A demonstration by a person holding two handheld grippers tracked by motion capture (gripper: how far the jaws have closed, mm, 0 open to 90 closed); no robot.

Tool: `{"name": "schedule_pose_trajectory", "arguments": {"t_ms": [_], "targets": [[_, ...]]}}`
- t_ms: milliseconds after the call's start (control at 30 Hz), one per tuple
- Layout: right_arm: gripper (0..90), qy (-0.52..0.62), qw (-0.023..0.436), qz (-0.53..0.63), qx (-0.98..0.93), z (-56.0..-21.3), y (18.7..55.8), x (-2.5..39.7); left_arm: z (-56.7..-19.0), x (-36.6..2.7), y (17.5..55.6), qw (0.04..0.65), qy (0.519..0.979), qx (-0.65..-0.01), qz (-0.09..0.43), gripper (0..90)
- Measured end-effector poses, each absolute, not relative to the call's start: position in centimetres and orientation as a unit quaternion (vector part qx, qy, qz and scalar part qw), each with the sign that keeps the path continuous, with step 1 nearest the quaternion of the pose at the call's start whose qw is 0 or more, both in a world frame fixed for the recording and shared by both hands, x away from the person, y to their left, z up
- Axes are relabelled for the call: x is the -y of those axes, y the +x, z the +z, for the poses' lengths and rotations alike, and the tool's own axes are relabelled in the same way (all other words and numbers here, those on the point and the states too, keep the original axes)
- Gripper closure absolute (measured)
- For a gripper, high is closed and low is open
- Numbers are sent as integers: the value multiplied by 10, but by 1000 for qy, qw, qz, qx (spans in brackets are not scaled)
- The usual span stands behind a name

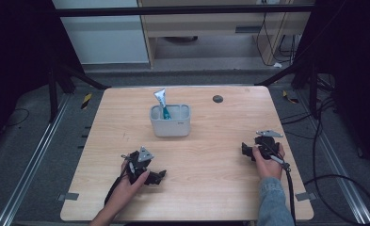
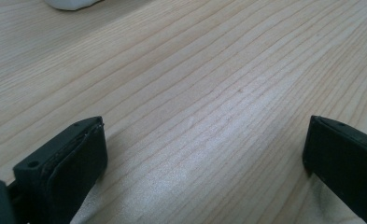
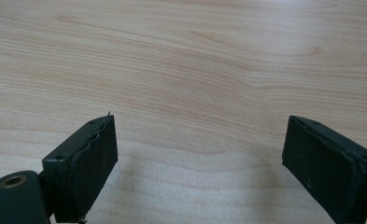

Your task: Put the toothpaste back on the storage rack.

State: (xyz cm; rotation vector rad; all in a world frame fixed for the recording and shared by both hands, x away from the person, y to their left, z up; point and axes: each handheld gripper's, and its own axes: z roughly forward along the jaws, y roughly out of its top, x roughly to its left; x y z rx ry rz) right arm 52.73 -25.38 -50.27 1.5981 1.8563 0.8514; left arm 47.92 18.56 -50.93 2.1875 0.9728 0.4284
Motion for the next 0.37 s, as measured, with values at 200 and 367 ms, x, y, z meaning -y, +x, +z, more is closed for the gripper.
{"name": "schedule_pose_trajectory", "arguments": {"t_ms": [200,367], "targets": [[78,581,257,312,-706,-511,537,251,-509,-185,479,347,844,-374,165,0],[7,590,251,304,-705,-512,536,250,-509,-185,480,348,843,-375,165,0]]}}
